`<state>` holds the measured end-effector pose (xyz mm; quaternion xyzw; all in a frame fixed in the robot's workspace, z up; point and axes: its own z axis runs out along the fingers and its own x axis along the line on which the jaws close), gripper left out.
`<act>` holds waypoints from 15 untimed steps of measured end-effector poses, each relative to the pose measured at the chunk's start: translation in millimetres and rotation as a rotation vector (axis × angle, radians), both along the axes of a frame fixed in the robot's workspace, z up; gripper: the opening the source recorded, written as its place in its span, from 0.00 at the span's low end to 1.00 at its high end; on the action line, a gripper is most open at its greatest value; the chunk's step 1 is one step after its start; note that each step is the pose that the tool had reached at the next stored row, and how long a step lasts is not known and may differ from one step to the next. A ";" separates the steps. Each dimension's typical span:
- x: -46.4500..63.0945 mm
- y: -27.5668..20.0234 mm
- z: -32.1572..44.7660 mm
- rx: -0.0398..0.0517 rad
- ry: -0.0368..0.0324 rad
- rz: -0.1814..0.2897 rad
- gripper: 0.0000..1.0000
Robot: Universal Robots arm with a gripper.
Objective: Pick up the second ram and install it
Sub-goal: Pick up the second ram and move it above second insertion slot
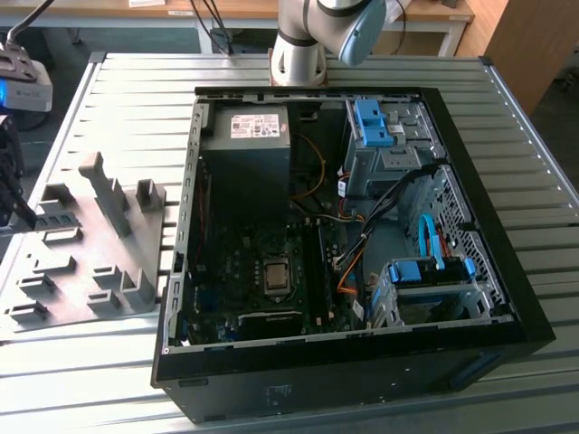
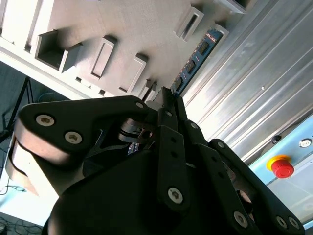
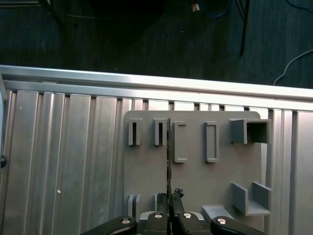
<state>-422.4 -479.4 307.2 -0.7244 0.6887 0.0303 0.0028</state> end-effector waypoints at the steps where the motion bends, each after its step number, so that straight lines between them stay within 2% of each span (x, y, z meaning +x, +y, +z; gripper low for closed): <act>1: 0.0 0.0 1.4 0.0001 -0.0001 0.000 0.14; 9: 0.0 0.0 11.4 0.0001 -0.0001 0.000 0.14; 15: 0.0 0.0 21.7 0.0000 0.0000 0.000 0.14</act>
